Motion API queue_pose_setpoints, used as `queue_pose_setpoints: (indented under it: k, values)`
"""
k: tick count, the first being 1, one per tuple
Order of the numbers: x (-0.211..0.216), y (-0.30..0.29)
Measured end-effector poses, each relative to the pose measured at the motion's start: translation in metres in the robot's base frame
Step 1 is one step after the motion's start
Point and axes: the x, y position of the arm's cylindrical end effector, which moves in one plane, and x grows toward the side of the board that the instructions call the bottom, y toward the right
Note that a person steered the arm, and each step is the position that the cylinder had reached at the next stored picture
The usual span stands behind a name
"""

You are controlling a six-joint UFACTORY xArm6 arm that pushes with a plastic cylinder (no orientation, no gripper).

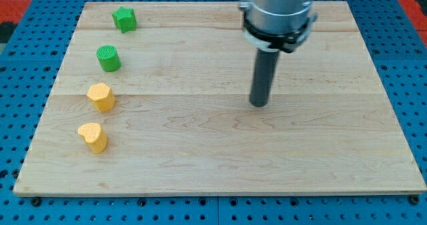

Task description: Move the green star slightly left

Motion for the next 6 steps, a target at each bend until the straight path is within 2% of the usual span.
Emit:
queue_pose_setpoints:
  k: [1,2,3,4,5,6]
  values:
    - [-0.049,-0.038]
    - [-0.115,-0.065]
    - [-0.158,-0.118]
    - [-0.194,-0.124]
    - [-0.181,-0.150]
    - [-0.185,-0.257]
